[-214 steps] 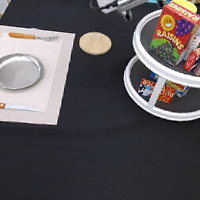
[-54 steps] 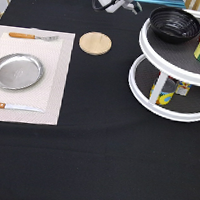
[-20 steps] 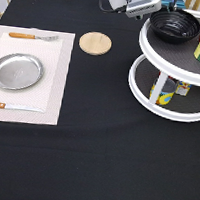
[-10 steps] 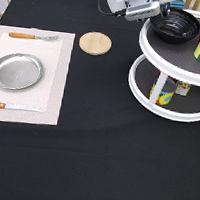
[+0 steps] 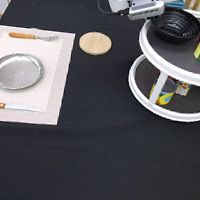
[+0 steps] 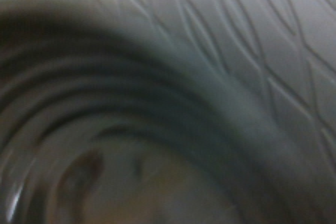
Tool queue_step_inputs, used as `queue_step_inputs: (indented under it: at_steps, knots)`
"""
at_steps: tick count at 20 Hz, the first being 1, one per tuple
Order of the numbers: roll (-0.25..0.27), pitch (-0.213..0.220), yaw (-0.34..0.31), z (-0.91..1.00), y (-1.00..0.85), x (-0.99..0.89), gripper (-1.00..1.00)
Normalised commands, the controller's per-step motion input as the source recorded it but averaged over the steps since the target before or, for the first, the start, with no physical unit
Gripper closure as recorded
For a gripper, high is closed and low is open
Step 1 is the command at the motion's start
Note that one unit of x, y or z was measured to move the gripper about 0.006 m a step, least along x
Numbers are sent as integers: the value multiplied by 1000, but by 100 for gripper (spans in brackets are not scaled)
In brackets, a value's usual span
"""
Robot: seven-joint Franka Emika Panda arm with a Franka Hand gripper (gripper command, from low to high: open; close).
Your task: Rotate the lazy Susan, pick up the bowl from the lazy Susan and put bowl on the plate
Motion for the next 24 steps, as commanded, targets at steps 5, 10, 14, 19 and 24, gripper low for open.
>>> queue_step_inputs:
  at_steps: [5, 10, 14, 19, 24]
  knots:
    - [-7, -6, -64, 311, -137, 49, 100]
    - [15, 24, -84, 726, -487, 113, 100]
    - [0, 4, -101, 659, -699, 175, 100]
    - [0, -34, -99, 363, -722, 98, 100]
    - [-10, -136, -94, 78, -729, 15, 100]
